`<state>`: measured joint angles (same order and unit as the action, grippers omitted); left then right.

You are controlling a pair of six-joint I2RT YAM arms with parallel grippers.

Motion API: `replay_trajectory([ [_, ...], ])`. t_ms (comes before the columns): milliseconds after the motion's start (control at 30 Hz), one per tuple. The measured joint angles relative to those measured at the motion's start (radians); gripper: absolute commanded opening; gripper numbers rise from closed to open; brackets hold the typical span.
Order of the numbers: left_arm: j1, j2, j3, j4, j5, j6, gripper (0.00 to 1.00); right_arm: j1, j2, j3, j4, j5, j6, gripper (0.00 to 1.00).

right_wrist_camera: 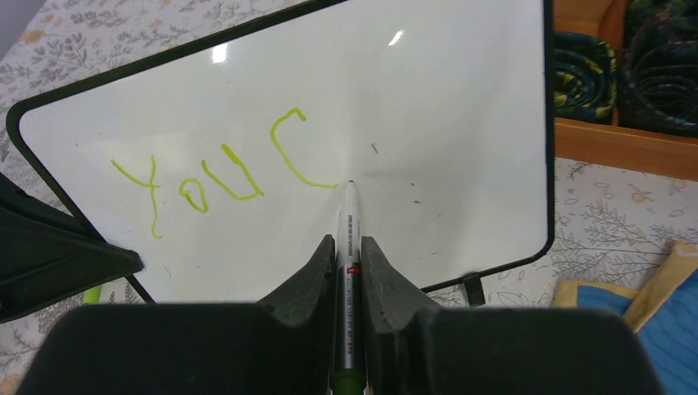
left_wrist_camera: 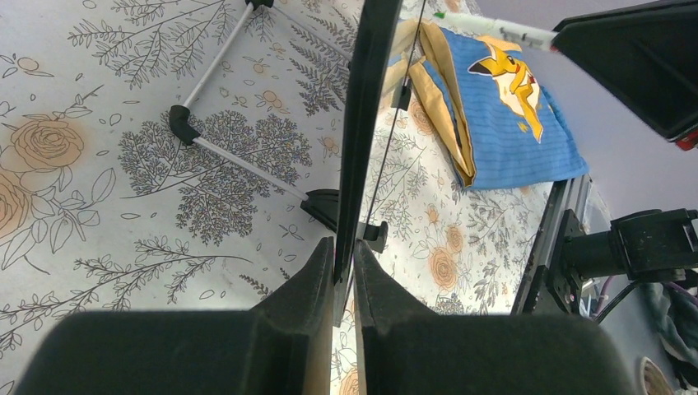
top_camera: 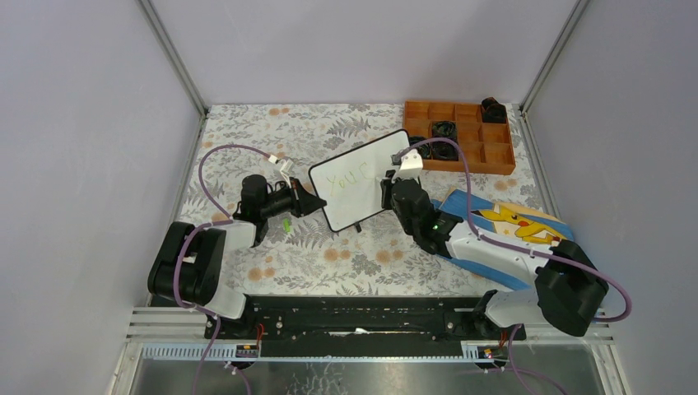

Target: Write a sentence on the whiteboard

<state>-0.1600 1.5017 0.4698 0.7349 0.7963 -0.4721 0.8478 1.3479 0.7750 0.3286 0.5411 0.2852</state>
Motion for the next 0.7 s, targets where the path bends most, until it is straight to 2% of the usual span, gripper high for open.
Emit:
replay_trajectory([
  [233, -0.002, -0.002, 0.002, -0.008, -0.003, 0.005, 0.0, -0.021, -0.066, -0.021, 0.025, 0.037, 0.003, 0.0],
  [700, -0.002, -0.003, 0.005, -0.016, -0.003, 0.012, 0.0, -0.039, -0.03, 0.005, 0.05, -0.012, 0.019, 0.0],
])
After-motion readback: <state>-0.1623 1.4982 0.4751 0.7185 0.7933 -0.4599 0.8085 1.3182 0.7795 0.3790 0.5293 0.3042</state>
